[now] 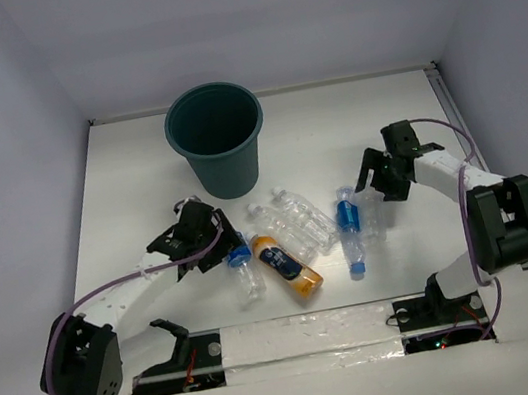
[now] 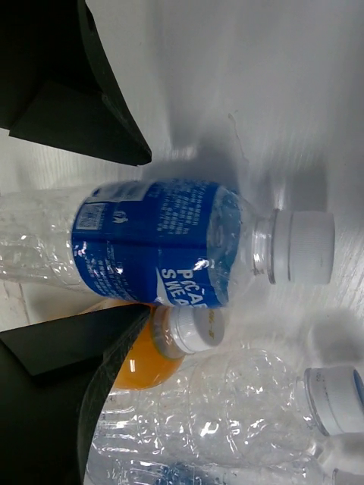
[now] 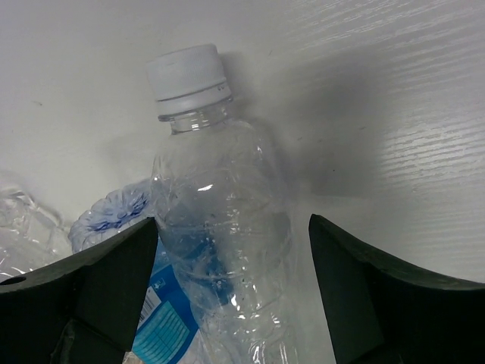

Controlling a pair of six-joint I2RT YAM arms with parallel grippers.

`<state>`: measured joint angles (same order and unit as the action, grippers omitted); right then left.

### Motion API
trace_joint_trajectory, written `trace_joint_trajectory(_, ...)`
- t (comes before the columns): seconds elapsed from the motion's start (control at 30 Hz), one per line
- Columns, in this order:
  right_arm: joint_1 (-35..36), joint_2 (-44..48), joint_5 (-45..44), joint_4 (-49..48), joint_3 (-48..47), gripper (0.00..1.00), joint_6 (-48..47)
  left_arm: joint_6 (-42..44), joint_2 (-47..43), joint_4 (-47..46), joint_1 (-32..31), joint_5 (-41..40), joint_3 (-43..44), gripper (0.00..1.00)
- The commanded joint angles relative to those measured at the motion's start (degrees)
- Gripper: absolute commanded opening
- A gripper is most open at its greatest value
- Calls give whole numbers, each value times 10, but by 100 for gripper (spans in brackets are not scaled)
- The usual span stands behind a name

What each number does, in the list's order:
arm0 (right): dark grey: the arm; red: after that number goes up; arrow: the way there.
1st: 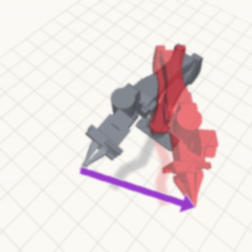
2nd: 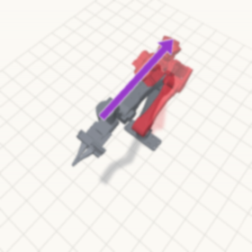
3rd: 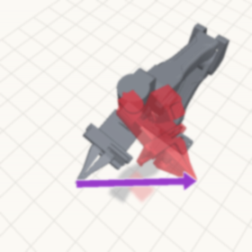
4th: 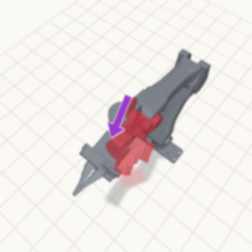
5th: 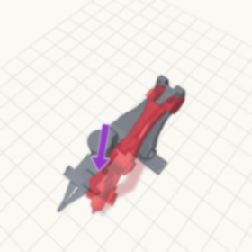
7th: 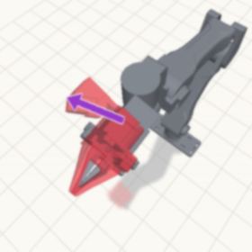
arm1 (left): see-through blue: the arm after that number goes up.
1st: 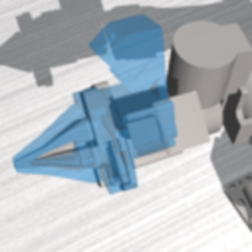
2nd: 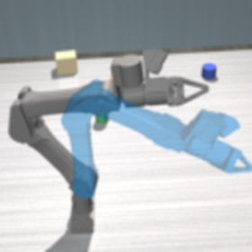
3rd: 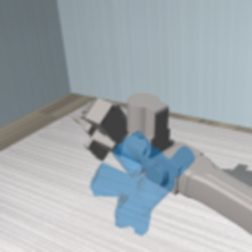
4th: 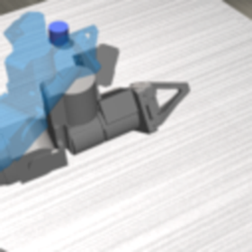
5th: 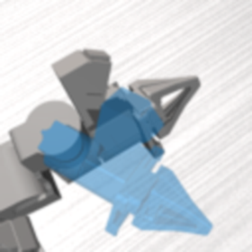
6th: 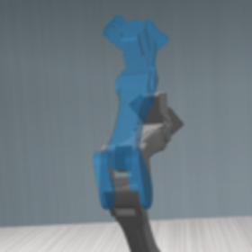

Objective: Put the plastic bottles in the bin

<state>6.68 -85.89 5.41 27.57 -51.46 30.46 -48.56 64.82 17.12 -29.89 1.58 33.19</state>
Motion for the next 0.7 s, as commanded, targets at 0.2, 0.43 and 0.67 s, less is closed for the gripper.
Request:
trace_joint_trajectory(0.2, -5, -12, -15, -31, 1, 76, 13, 14, -2, -19, -2, -11, -43, 67)
trace_joint_trajectory(0.43, -5, 10, -29, -24, 8, 62, 12, 11, -34, -2, -2, -32, -52, 52)
trace_joint_trajectory(0.67, -5, 86, -52, 8, 7, 57, 10, 24, -116, 100, -7, -28, 32, 31)
